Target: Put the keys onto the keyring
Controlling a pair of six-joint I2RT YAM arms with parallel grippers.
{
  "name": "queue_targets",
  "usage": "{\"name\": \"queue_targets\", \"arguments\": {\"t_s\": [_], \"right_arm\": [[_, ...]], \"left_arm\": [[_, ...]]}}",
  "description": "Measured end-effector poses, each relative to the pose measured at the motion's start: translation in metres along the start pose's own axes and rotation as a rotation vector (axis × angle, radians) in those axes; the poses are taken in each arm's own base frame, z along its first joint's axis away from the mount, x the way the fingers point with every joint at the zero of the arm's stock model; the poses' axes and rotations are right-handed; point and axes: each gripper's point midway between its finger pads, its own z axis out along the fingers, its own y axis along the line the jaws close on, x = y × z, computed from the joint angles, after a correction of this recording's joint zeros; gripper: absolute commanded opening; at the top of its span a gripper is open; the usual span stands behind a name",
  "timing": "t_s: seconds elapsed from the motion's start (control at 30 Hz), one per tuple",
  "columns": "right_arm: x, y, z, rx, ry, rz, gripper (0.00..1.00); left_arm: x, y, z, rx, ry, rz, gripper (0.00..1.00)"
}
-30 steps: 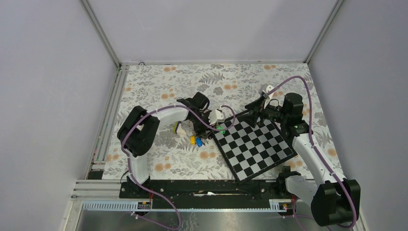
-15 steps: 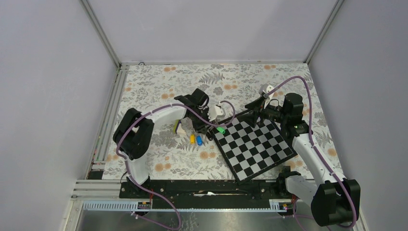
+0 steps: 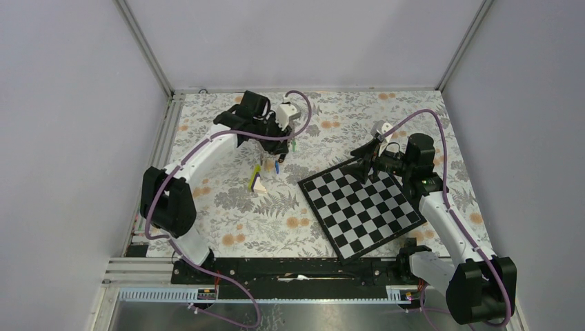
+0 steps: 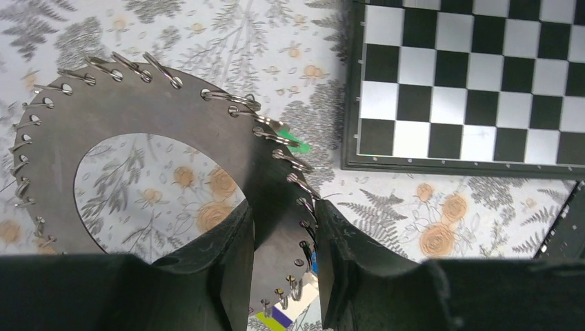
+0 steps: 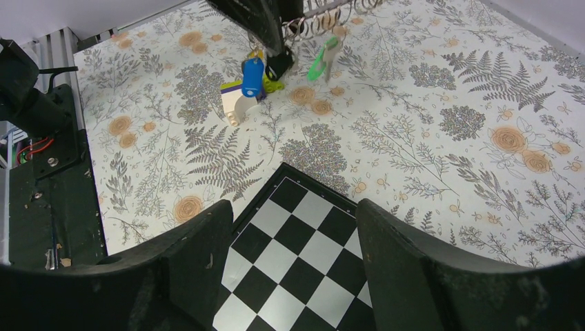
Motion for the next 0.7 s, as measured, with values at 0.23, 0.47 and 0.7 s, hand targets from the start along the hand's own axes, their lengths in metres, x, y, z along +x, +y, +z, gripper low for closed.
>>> {"name": "queue_targets", "arguments": {"t_s": [0.23, 0.47, 0.7], "right_arm": [[0.000, 0.000, 0.000, 0.000, 0.000, 0.000, 0.73], [0.000, 0.000, 0.000, 0.000, 0.000, 0.000, 0.74], [0.003, -0.001, -0.001, 0.003, 0.003, 0.005, 0.75]], "left_arm": [[0.002, 0.035, -0.010, -0.138, -0.007, -0.061, 0.00], [0.020, 0.060, 0.017, -0.182, 0.041, -0.080, 0.00], [0.077, 0.082, 0.078, -0.162, 0.207, -0.146, 0.00]]}}
